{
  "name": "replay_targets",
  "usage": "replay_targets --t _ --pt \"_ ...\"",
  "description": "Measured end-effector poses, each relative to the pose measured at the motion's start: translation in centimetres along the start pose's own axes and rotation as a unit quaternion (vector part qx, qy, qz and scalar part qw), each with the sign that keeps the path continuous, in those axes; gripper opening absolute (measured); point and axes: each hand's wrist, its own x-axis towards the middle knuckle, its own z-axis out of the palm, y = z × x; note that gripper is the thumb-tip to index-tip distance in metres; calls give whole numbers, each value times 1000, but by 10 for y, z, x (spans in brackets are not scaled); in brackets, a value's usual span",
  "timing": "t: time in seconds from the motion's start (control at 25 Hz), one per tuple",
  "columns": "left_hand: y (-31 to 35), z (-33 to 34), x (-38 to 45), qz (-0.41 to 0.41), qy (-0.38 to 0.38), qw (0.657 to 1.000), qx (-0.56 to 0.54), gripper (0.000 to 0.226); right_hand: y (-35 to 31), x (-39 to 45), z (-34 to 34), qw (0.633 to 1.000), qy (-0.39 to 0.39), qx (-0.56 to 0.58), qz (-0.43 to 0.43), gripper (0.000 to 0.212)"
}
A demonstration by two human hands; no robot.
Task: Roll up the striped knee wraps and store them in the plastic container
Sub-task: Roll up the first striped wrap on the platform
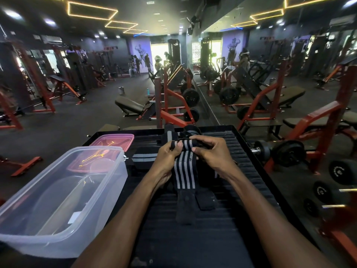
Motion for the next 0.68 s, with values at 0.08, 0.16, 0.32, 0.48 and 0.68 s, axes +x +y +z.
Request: replay_targets --t 0.08,0.16,0.32,0.48,0.68 --pt "-1 -1 1 18 18 1000 9 15 -1 0 1 999 -14 33 25 25" --pt "-3 -3 3 19 15 1000 11 17 -1 0 2 994 -27 81 67 17" --pt "2 2 -3 -27 -49 995 -82 21 0 1 0 997 5 56 50 11" --pt "2 5 -1 -61 -25 997 -34 31 4 0 2 999 -1 21 26 19" --pt "-2 -1 4 0 21 1000 6 19 0 -2 4 991 -33 89 92 17"
